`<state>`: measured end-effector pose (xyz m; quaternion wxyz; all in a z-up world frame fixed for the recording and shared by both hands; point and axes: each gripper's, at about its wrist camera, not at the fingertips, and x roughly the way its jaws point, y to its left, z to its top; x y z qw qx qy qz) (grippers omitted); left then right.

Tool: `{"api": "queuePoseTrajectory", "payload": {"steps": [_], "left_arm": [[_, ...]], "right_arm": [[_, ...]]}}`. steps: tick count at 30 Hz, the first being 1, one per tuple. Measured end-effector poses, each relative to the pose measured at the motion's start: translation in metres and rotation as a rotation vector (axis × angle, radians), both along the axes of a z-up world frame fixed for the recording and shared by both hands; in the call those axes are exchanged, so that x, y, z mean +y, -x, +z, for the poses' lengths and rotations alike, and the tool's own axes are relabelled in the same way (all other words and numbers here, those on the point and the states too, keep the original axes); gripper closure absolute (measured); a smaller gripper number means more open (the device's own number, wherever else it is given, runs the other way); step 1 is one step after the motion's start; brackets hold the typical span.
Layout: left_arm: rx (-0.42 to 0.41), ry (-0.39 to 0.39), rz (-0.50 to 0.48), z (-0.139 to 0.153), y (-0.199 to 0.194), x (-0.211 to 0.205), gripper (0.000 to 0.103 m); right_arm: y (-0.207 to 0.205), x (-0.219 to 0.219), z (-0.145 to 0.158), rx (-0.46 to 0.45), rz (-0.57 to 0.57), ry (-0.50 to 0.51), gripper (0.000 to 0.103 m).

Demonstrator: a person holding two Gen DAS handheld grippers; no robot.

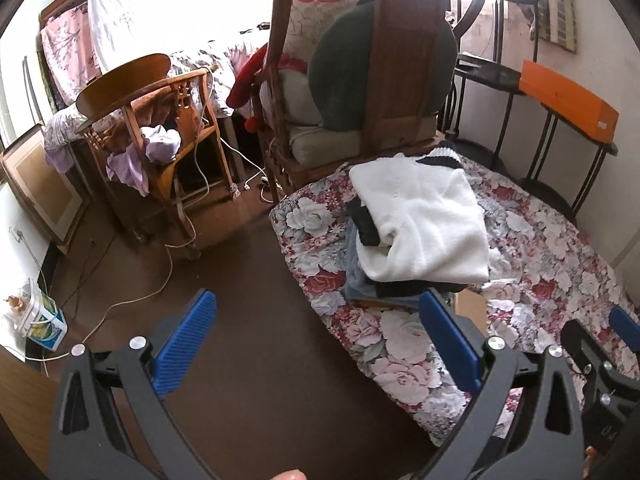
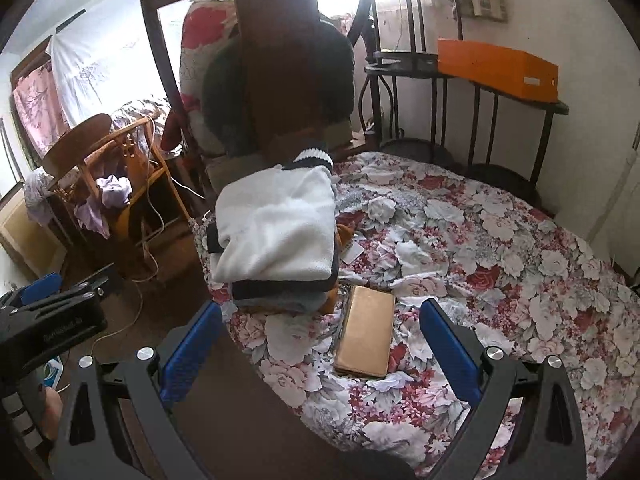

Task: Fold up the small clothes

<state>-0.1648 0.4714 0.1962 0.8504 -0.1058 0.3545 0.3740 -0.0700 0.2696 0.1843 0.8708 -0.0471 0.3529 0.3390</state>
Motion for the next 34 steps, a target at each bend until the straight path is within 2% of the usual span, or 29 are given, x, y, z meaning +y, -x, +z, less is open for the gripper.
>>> {"api": "queuePoseTrajectory", "payload": {"steps": [7, 11, 19, 25, 30, 34], "left_arm": [[0.037, 0.003, -0.015, 0.001, -0.006, -0.012, 0.004], [0.057, -0.029, -0.004, 0.003, -0.008, -0.018, 0.004], [0.037, 0.009, -0.016, 0.005, -0.004, -0.019, 0.004], [0.004, -0.039, -0.012, 0.011, -0.001, -0.025, 0.004], [0.002, 0.018, -0.014, 0.01, -0.001, -0.021, 0.004], [0.001, 0.016, -0.012, 0.01, 0.0, -0.021, 0.004]], "right_arm": [[0.004, -0.002, 0.005, -0.007, 0.003, -0.01, 0.004], [0.006, -0.002, 0.008, -0.009, 0.004, -0.019, 0.004], [0.008, -0.004, 0.011, -0.007, 0.006, -0.024, 0.004], [0.008, -0.002, 0.013, -0.007, 0.005, -0.029, 0.004], [0.009, 0.0, 0.013, -0.005, 0.01, -0.024, 0.004], [0.008, 0.001, 0.013, -0.004, 0.004, -0.028, 0.004]]}}
